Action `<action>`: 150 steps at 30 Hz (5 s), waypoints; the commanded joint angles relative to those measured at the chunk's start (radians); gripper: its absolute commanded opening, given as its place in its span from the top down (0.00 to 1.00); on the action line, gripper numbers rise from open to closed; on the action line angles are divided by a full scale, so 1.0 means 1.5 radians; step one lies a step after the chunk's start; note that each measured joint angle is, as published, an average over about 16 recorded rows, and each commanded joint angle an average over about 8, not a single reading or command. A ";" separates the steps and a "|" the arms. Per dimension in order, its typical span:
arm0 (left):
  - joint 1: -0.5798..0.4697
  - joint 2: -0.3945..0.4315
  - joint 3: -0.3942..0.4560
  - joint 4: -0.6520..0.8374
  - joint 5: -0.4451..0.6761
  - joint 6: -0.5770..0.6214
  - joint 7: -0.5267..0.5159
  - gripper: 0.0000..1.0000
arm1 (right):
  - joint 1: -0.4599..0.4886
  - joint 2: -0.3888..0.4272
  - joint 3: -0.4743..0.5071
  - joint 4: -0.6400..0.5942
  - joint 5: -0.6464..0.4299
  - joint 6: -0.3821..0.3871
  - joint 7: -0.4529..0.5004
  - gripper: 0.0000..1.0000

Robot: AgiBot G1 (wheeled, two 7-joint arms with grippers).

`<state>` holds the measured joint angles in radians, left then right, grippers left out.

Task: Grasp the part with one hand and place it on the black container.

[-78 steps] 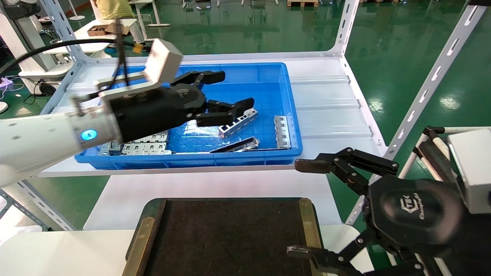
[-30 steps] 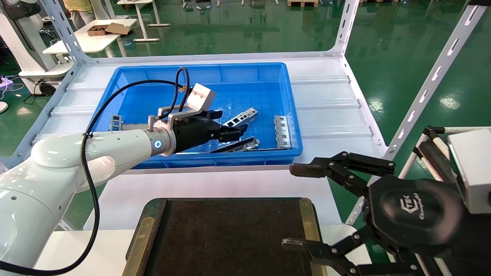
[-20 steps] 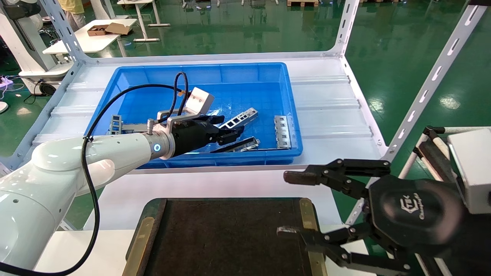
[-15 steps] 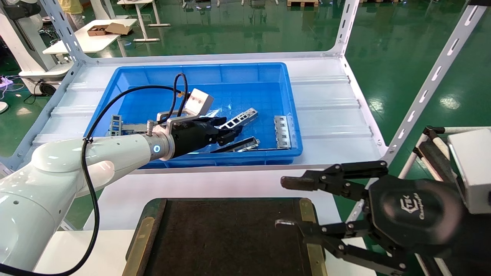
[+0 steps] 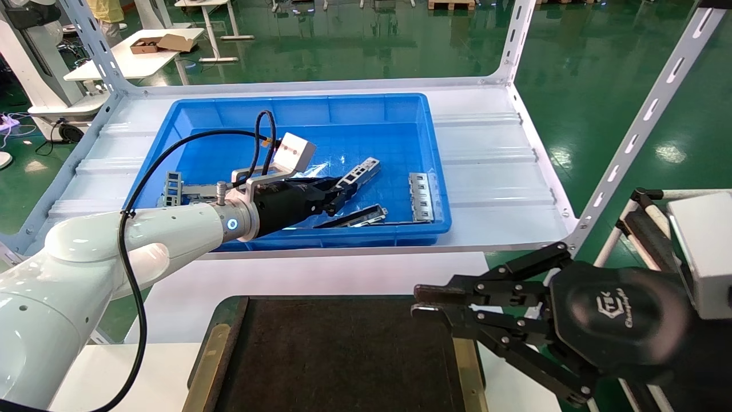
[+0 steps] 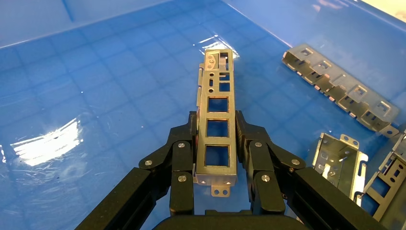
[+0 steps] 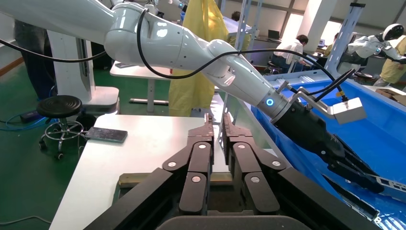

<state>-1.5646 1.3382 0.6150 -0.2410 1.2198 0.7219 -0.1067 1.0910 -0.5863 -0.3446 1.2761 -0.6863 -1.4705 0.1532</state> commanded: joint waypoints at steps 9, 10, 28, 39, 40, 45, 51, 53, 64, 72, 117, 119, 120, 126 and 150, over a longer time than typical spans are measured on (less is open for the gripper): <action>-0.020 -0.022 -0.023 -0.011 -0.043 0.045 0.011 1.00 | 0.000 0.000 0.000 0.000 0.000 0.000 0.000 1.00; -0.023 -0.027 -0.026 -0.013 -0.048 0.053 0.012 1.00 | 0.000 0.000 0.000 0.000 0.000 0.000 0.000 1.00; 0.040 -0.190 -0.061 -0.239 -0.125 0.260 -0.054 1.00 | 0.000 0.000 0.000 0.000 0.000 0.000 0.000 1.00; 0.206 -0.334 -0.071 -0.561 -0.169 0.259 -0.189 1.00 | 0.000 0.000 -0.001 0.000 0.000 0.000 0.000 1.00; 0.224 -0.346 -0.071 -0.590 -0.172 0.252 -0.203 1.00 | 0.000 0.000 -0.001 0.000 0.000 0.000 0.000 1.00; 0.306 -0.394 -0.070 -0.702 -0.178 0.207 -0.258 1.00 | 0.000 0.000 -0.001 0.000 0.000 0.000 0.000 1.00; 0.383 -0.419 -0.059 -0.739 -0.175 0.172 -0.281 1.00 | 0.000 0.000 -0.001 0.000 0.000 0.000 0.000 1.00; 0.406 -0.424 -0.055 -0.740 -0.174 0.164 -0.283 1.00 | 0.000 0.000 -0.001 0.000 0.000 0.000 0.000 1.00; 0.536 -0.410 -0.023 -0.740 -0.145 0.042 -0.316 1.00 | 0.000 0.000 -0.001 0.000 0.001 0.000 0.000 1.00; 0.600 -0.318 0.019 -0.730 -0.078 -0.158 -0.361 1.00 | 0.000 0.000 -0.001 0.000 0.001 0.000 0.000 1.00; 0.537 -0.055 0.259 -0.513 -0.198 -0.661 -0.382 0.31 | 0.000 0.001 -0.002 0.000 0.001 0.001 -0.001 0.35; 0.532 -0.056 0.272 -0.515 -0.222 -0.671 -0.371 0.09 | 0.000 0.001 -0.002 0.000 0.001 0.001 -0.001 0.12; 0.529 -0.057 0.278 -0.516 -0.235 -0.676 -0.365 0.01 | 0.000 0.001 -0.002 0.000 0.001 0.001 -0.001 0.04; 0.510 -0.062 0.321 -0.534 -0.318 -0.708 -0.326 0.00 | 0.000 0.001 -0.002 0.000 0.001 0.001 -0.001 0.00; 0.430 -0.211 0.418 -0.709 -0.407 -0.640 -0.197 0.00 | 0.000 0.001 -0.002 0.000 0.001 0.001 -0.001 0.00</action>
<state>-0.9188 1.0262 1.2348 -1.2952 0.6128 -0.2264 -0.4023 1.0917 -0.5852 -0.3475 1.2761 -0.6844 -1.4693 0.1518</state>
